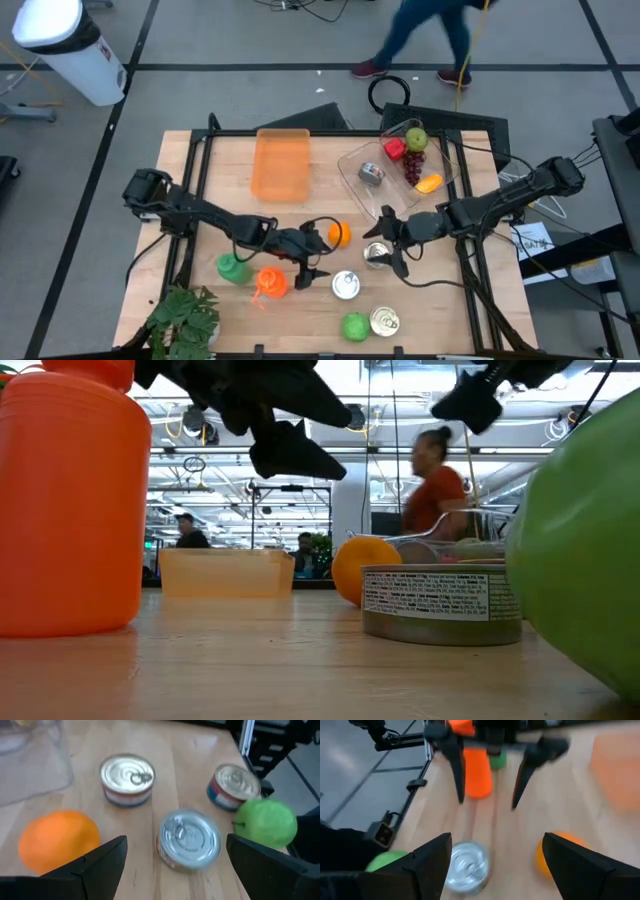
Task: Pick & Place Food Item
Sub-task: Put the top blue tuna can into the left transparent bin
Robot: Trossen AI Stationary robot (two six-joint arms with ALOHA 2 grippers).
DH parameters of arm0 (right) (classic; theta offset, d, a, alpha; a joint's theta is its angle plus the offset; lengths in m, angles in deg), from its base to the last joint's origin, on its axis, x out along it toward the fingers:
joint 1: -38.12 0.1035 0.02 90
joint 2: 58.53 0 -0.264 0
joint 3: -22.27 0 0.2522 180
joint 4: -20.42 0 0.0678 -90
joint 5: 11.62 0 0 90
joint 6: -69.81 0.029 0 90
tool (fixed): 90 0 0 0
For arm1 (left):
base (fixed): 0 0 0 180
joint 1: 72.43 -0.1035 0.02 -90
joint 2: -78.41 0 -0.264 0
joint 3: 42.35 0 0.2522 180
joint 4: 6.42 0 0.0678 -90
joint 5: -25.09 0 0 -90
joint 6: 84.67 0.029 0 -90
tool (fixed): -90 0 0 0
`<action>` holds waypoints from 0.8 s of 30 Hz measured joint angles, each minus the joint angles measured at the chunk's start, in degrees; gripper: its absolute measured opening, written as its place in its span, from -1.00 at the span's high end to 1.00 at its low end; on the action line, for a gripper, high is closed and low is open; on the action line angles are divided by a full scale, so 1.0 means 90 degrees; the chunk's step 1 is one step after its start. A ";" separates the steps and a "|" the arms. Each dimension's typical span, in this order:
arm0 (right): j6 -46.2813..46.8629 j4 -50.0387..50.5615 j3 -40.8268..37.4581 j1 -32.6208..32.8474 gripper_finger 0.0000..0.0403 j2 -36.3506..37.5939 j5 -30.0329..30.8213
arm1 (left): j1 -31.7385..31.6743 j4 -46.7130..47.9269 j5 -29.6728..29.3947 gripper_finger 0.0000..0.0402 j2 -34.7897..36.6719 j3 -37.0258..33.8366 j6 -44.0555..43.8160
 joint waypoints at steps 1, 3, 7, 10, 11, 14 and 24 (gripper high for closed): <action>0.0288 0.0107 0.0000 0.0103 -0.45 -0.0002 0.0030 | -0.0014 -0.0002 -0.0013 -0.75 0.0014 0.0016 0.0004; 0.1044 0.0392 0.0000 0.0336 -0.45 0.0002 0.0179 | -0.0041 -0.0022 -0.0012 -0.75 0.0037 0.0017 0.0017; 0.2566 0.1594 0.0000 0.0843 -0.45 0.0035 0.0433 | -0.0103 -0.0010 -0.0012 -0.75 0.0040 0.0017 0.0113; 0.3780 0.2430 0.0000 0.1083 -0.45 -0.0127 0.0836 | -0.0156 0.0003 -0.0016 -0.75 0.0040 0.0017 0.0292; 0.4227 0.2690 -0.0002 0.1102 -0.45 -0.0179 0.0915 | -0.0181 0.0003 -0.0016 -0.75 0.0040 0.0017 0.0321; 0.5448 0.3250 -0.0002 0.1095 -0.45 -0.0359 0.1139 | -0.0249 -0.0014 -0.0018 -0.75 0.0040 0.0017 0.0357; 0.6765 0.3888 -0.0002 0.0870 -0.45 -0.1258 0.1457 | -0.0390 0.0020 -0.0016 -0.75 0.0040 0.0017 0.0360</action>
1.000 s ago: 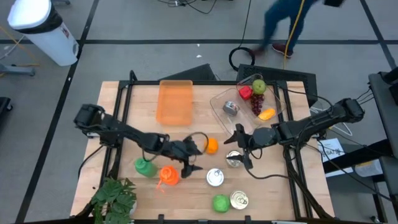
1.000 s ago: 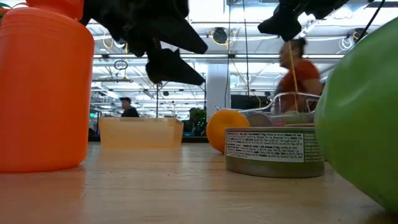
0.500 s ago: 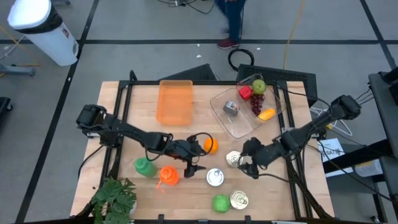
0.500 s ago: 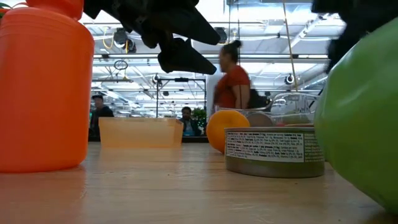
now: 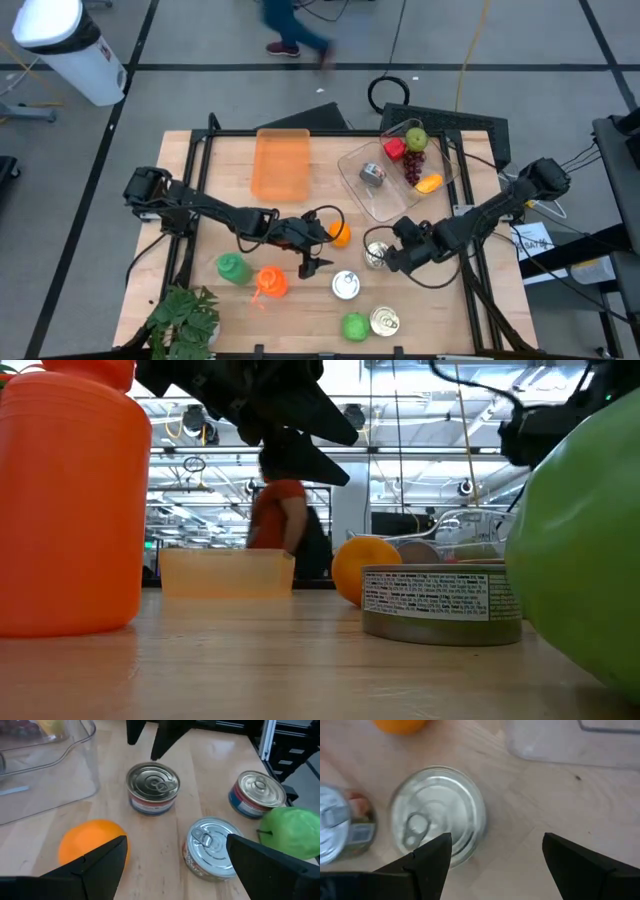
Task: Pick & Place Food Item
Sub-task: Put the top blue tuna can into the left transparent bin
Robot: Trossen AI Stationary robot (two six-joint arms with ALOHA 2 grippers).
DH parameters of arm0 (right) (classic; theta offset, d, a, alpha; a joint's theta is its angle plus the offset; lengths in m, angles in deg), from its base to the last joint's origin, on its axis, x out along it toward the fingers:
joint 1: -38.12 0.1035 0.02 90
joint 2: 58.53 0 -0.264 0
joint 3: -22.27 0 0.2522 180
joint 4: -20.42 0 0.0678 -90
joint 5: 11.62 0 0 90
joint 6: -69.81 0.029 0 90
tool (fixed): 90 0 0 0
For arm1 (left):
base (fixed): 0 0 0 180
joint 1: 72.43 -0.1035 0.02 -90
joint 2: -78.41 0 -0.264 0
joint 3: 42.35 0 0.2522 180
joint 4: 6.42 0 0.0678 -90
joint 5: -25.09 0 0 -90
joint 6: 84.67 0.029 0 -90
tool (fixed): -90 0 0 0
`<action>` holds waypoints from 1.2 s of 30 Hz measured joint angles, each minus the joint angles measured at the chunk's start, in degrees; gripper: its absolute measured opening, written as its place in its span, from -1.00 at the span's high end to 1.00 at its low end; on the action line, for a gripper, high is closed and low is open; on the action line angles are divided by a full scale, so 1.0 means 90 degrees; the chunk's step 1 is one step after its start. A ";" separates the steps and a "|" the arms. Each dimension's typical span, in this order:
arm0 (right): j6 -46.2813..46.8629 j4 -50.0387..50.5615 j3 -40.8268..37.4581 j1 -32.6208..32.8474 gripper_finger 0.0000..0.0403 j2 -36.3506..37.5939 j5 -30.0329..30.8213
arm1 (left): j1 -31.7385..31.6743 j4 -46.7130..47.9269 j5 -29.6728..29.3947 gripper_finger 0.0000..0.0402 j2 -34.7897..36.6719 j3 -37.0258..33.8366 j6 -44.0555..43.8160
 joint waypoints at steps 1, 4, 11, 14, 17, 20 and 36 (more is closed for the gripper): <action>0.0055 0.0005 0.0000 -0.0035 -0.45 -0.0100 -0.0011 | 0.0000 0.0002 0.0000 -0.75 0.0000 0.0000 0.0046; 0.0212 0.0042 0.0000 -0.0142 -0.45 -0.0382 -0.0266 | 0.0001 0.0046 0.0002 -0.75 0.0000 0.0000 0.0213; 0.0544 0.0296 0.0031 -0.0374 -0.45 -0.0468 -0.0800 | 0.0002 0.0281 0.0005 -0.75 0.0002 0.0000 0.0281; 0.0696 0.0639 0.0010 -0.0372 -0.45 -0.0272 -0.0845 | 0.0002 0.0304 0.0005 -0.75 0.0002 0.0000 0.0318; 0.0955 0.1237 0.0005 -0.0372 -0.45 -0.0114 -0.0948 | 0.0002 0.0304 0.0005 -0.75 0.0002 0.0000 0.0332; 0.1376 0.1964 0.0015 -0.0371 -0.45 -0.0050 -0.1268 | 0.0002 0.0308 0.0007 -0.75 0.0002 0.0000 0.0332; 0.0964 0.0383 -0.0024 0.0193 -0.45 -0.0087 -0.1235 | 0.0002 0.0347 0.0007 -0.75 0.0002 -0.0002 0.0446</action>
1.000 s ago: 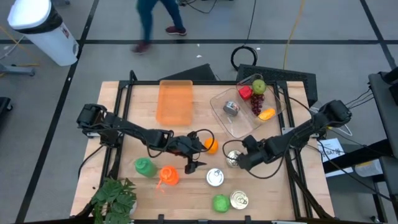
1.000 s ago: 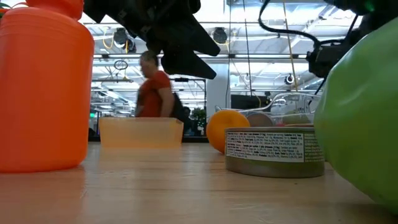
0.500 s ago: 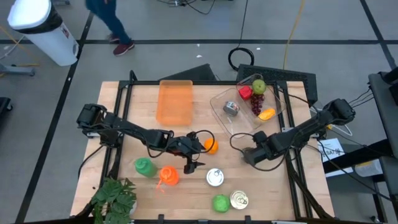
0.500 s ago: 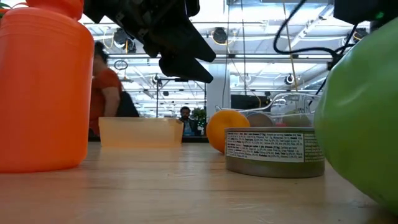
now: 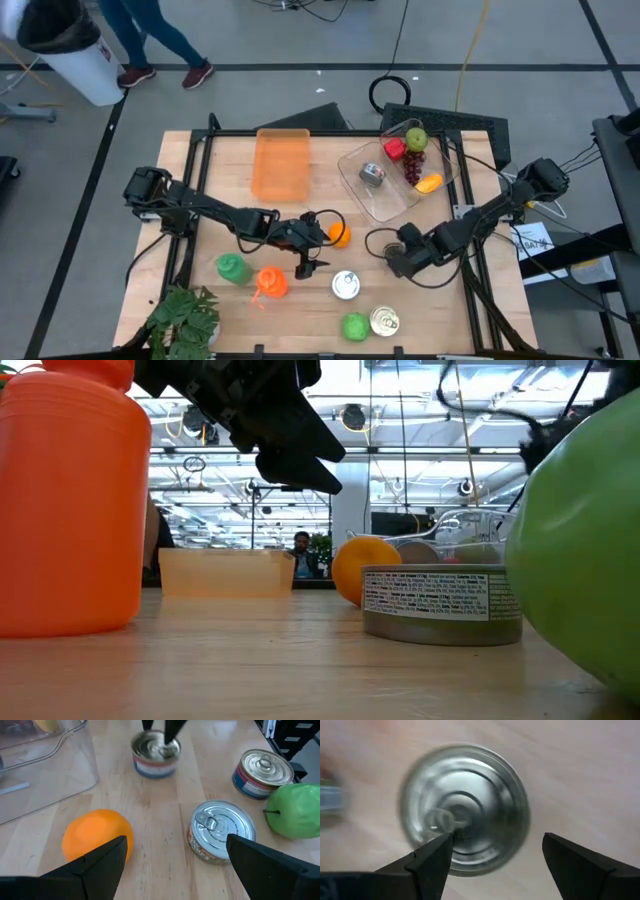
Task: Pick & Place Food Item
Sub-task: Put the top blue tuna can into the left transparent bin
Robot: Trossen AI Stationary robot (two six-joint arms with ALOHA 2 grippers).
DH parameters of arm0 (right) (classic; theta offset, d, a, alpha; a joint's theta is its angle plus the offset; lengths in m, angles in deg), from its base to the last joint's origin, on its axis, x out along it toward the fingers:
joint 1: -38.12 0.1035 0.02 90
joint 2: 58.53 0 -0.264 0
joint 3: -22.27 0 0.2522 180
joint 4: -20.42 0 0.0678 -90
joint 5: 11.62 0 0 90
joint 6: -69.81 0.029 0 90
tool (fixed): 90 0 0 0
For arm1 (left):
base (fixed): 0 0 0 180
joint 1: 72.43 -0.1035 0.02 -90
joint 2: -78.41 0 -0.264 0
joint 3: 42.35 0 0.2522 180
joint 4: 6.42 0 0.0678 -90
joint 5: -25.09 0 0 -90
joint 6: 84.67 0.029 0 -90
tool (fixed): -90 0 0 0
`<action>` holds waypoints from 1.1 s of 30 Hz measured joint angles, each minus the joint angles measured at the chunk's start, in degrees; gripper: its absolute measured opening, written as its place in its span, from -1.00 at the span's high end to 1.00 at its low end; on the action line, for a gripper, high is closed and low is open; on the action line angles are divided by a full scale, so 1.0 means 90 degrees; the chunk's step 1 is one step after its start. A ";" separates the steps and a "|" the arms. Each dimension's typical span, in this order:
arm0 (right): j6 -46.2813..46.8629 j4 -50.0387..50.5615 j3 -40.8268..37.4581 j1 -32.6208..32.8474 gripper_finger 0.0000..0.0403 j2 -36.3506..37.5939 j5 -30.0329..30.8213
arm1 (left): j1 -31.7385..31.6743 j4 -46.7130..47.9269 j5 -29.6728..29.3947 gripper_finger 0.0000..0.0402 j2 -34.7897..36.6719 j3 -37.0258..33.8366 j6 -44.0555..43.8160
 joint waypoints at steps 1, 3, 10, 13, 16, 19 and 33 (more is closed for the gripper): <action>-0.0125 -0.0240 0.0000 0.0002 -0.45 0.0005 0.0151 | 0.0000 -0.0010 0.0000 -0.75 0.0000 0.0000 0.0000; -0.0394 -0.0677 0.0005 -0.0001 -0.45 0.0017 0.0367 | 0.0000 -0.0017 0.0000 -0.75 0.0000 0.0000 0.0000; -0.1119 -0.1645 0.0015 -0.0005 -0.45 0.0015 0.0591 | 0.0029 -0.0114 0.0018 -0.75 0.0000 0.0000 -0.0457; -0.1147 -0.1611 0.0012 -0.0006 -0.45 0.0015 0.0623 | 0.0034 -0.0367 0.0168 -0.75 0.0000 0.0000 -0.0698; -0.1173 -0.1576 0.0015 -0.0006 -0.45 0.0019 0.0615 | 0.0128 -0.0452 0.0323 -0.75 0.0000 0.0000 -0.0744; -0.1235 -0.1580 0.0015 -0.0006 -0.45 0.0040 0.0565 | 0.0268 -0.0468 0.0308 -0.75 0.0000 0.0000 -0.0643; 0.0045 0.0520 0.0022 -0.0018 -0.45 0.0179 0.0237 | 0.0256 -0.1043 0.0263 -0.75 -0.0279 -0.0003 -0.0479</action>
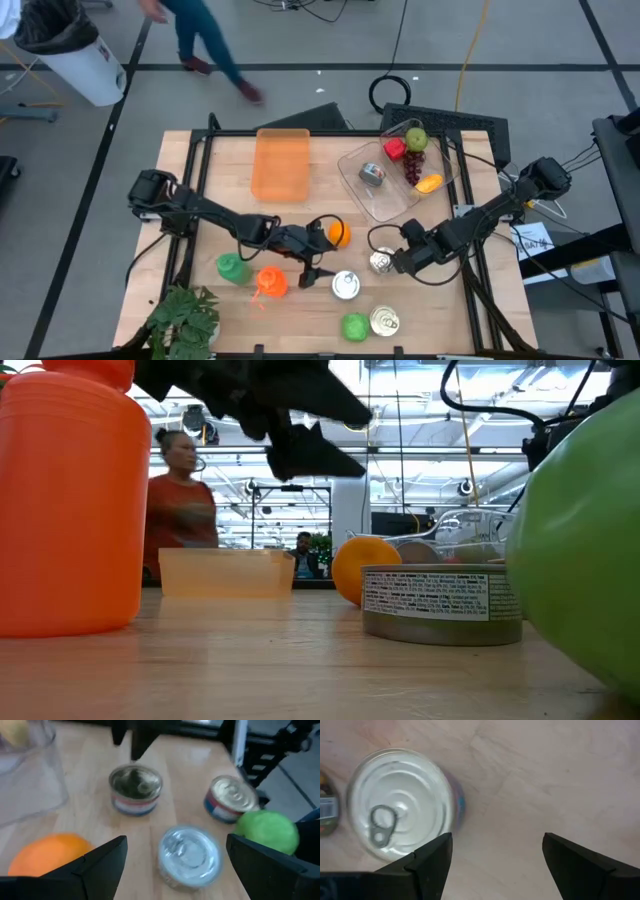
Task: Pick & Place Food Item
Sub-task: Put the top blue tuna can into the left transparent bin
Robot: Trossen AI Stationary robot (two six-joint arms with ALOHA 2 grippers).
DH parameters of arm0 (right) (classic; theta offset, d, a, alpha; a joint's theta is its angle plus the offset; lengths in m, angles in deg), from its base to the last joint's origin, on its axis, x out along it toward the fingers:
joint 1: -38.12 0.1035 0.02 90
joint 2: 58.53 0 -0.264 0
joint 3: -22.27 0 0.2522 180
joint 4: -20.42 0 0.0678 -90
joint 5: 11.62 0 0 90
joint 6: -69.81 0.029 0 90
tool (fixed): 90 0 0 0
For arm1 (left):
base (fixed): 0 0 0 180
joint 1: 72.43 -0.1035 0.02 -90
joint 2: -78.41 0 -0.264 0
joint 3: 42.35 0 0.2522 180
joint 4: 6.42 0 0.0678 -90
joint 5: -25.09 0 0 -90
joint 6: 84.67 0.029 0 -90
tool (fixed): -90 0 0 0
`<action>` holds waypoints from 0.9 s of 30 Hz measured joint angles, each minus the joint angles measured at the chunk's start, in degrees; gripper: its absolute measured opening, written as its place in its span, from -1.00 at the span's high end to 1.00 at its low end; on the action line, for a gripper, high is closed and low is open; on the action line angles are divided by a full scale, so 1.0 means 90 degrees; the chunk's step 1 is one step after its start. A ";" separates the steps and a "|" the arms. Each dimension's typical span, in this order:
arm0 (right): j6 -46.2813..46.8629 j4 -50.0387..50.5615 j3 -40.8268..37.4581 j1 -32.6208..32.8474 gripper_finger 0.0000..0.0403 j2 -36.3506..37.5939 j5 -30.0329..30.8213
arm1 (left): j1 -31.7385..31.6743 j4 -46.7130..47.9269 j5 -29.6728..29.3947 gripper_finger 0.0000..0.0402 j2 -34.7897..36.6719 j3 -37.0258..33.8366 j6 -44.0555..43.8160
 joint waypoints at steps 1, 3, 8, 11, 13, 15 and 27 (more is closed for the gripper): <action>0.0002 -0.0004 0.0000 0.0000 -0.45 0.0003 0.0000 | -0.0021 0.0015 0.0004 -0.75 -0.0016 -0.0005 -0.0021; 0.0002 -0.0060 0.0000 0.0000 -0.45 0.0028 -0.0008 | -0.0052 -0.0093 0.0004 -0.75 -0.0090 -0.0001 -0.0022; -0.0046 -0.0217 0.0007 -0.0003 -0.45 0.0046 0.0019 | -0.0076 -0.0044 0.0011 -0.75 -0.0175 -0.0002 -0.0088; -0.0051 -0.0194 0.0004 -0.0049 -0.45 -0.0042 0.0014 | -0.0076 -0.0004 0.0014 -0.75 -0.0195 -0.0002 -0.0068; -0.0051 -0.0198 -0.0046 -0.0058 -0.45 -0.0077 0.0018 | -0.0076 -0.0016 0.0014 -0.75 -0.0192 -0.0002 -0.0065; -0.0034 -0.0191 -0.0111 -0.0090 -0.45 -0.0075 0.0007 | -0.0076 -0.0016 0.0014 -0.75 -0.0192 -0.0002 -0.0063; 0.0889 0.0363 -0.0838 -0.0088 -0.36 -0.0076 -0.0502 | -0.0076 0.0071 0.0034 -0.75 -0.0192 0.0000 -0.0040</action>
